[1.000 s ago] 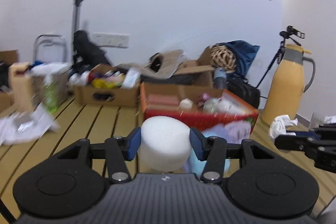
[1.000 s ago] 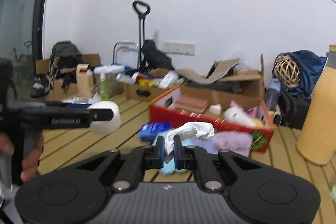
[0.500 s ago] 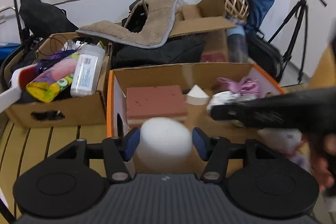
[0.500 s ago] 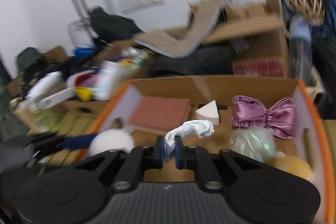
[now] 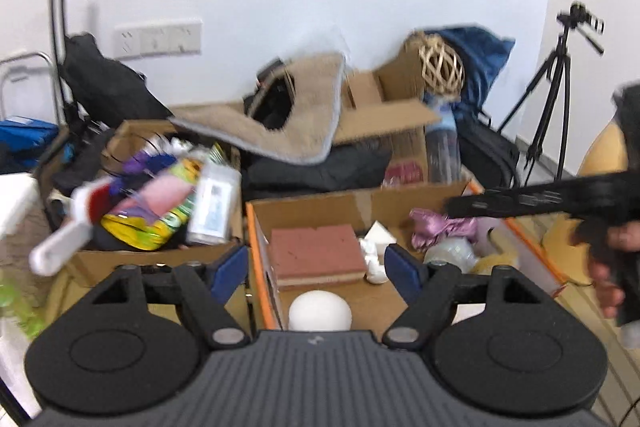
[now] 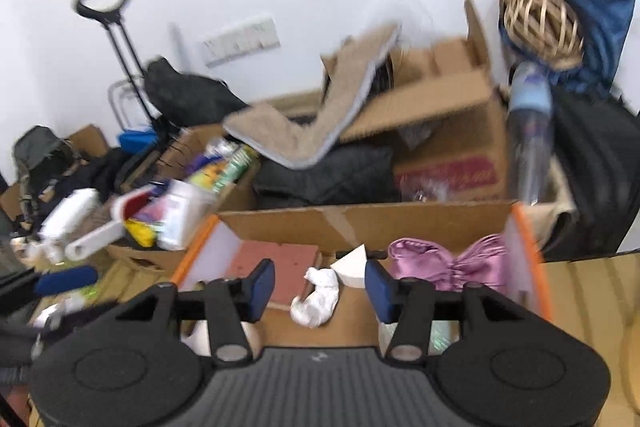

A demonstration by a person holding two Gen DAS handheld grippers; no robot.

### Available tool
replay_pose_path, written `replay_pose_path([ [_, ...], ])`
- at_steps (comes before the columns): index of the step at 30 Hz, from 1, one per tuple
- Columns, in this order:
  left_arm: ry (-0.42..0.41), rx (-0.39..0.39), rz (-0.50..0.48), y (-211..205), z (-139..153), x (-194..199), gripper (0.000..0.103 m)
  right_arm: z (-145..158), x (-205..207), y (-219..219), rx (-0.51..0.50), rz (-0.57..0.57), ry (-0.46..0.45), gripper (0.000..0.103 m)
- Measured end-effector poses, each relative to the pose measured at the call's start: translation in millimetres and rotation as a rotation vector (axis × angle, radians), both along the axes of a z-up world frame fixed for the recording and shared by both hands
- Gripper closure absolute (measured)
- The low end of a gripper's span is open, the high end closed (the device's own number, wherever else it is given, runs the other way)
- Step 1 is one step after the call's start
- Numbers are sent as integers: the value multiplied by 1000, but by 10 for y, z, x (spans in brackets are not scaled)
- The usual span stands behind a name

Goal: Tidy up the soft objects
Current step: 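Carry the foam cylinder and white cloth into the box and open both grippers, then withdraw both grippers back over the blue plush on the table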

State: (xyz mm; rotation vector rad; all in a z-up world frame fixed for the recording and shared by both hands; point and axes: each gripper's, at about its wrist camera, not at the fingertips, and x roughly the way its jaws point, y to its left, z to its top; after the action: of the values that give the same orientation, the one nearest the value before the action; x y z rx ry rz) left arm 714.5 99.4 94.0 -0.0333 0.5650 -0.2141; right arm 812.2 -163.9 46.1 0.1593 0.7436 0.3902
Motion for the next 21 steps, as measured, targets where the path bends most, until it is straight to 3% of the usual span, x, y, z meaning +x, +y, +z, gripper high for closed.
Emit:
replay_pose_path([
  [5, -110, -49, 40, 74, 339, -793, 24, 512, -1003, -382, -22, 42, -124, 48],
  [9, -234, -61, 54, 62, 421, -1672, 24, 648, -1986, -616, -50, 61, -231, 46],
  [12, -311, -70, 25, 11, 364, -2337, 20, 586, -2785, -747, -86, 43, -307, 44],
  [15, -332, -92, -4, -24, 198, -2984, 16, 456, -3457, -798, -137, 16, -372, 40],
  [21, -347, -27, 2, -246, -179, -4023, 8, 119, -4607, -873, -120, -54, -418, 33],
])
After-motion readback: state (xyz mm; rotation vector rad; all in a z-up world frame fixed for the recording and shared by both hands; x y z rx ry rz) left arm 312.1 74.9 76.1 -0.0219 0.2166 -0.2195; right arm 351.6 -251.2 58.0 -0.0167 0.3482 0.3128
